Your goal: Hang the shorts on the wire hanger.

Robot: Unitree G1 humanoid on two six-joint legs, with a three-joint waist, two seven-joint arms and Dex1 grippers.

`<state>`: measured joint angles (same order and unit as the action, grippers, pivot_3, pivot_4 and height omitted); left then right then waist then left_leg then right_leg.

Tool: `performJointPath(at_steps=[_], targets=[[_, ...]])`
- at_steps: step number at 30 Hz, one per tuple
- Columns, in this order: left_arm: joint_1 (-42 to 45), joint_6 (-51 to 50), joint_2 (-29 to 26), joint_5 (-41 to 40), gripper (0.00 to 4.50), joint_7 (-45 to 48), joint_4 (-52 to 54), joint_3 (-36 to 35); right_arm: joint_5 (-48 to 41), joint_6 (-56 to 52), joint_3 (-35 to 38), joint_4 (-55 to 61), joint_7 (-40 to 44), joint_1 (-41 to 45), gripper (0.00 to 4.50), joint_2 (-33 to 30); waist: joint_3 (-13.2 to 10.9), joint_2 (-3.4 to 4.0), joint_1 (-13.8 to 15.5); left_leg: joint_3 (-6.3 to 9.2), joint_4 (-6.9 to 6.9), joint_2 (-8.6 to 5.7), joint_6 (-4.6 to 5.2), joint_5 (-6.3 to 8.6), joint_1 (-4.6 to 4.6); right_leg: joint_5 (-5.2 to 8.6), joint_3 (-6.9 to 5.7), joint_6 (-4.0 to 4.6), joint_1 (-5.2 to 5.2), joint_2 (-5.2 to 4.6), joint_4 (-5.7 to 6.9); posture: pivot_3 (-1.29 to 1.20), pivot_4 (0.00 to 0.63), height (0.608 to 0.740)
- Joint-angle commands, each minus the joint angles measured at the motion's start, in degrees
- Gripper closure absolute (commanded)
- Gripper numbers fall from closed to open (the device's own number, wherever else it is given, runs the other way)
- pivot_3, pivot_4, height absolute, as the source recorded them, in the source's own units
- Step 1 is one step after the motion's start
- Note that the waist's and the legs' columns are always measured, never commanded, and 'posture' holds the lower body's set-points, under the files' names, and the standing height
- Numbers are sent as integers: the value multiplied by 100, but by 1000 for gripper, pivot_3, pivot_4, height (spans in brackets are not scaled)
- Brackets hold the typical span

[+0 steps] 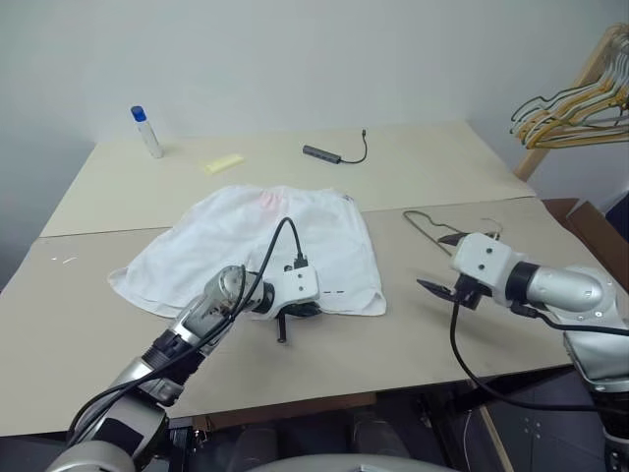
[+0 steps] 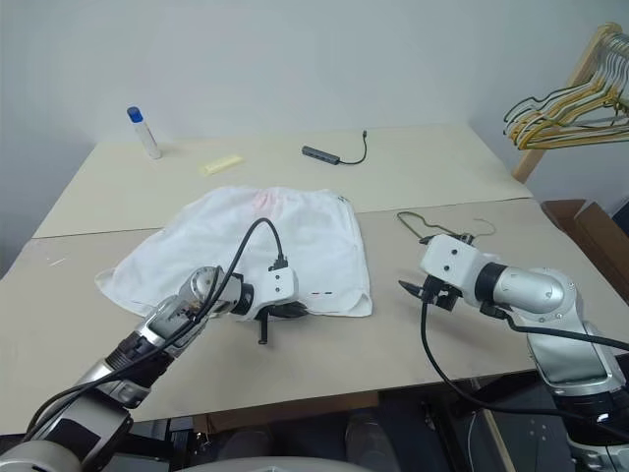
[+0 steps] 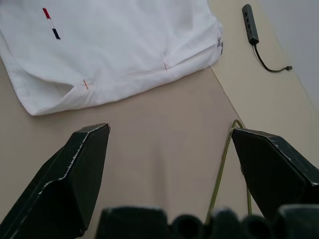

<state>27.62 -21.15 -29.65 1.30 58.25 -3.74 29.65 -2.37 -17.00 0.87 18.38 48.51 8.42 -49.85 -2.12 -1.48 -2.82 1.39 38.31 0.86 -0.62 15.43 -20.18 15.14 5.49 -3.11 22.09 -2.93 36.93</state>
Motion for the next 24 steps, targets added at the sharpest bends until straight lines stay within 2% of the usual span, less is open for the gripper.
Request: performJointPath(at_steps=[1, 6, 13, 16, 19, 24], targets=[[-254, -20, -294, 131, 4485, -88, 171, -233, 23, -15, 66, 18, -78, 175, 0, 12, 0, 0, -2, 0, 0, 0, 2, 1, 0, 0, 1, 0, 1, 0, 0, -26, 0, 740], [-993, 312, -1316, -222, 4485, 313, 1060, -918, 79, 82, -49, -111, -78, 245, 0, 37, -2, 0, -22, -2, -5, 8, 5, 3, 0, -4, 6, 11, 7, 5, 2, 2, 0, 740], [-2692, 920, -2935, -930, 4485, 840, 1653, -2837, 91, 186, -195, -352, -89, 623, 0, 243, -26, -3, 30, -3, -7, 18, 5, 4, -3, 4, 3, 11, 18, 6, 7, 34, 0, 740], [-3249, 1136, -3248, -931, 4485, 824, 1473, -3477, 171, 343, -326, -487, -49, 709, 0, 289, -33, 1, 137, -6, -7, 11, 5, 4, -3, 6, -7, 9, 17, -9, 7, 55, 0, 740], [-3622, 1258, -3318, -1022, 4485, 845, 1288, -4008, 307, 643, -600, -657, 47, 881, 0, 365, -36, -2, 221, -11, -7, 8, 5, 4, -3, 6, -7, 8, 17, -14, 6, 71, 0, 740], [-3647, 1292, -3140, -1064, 4485, 721, 1140, -4143, 650, 1097, -1318, -942, 280, 1309, 0, 623, -38, -2, 245, -9, -7, 10, 4, 3, -2, 7, -14, 10, 16, -11, 7, 67, 0, 740]])
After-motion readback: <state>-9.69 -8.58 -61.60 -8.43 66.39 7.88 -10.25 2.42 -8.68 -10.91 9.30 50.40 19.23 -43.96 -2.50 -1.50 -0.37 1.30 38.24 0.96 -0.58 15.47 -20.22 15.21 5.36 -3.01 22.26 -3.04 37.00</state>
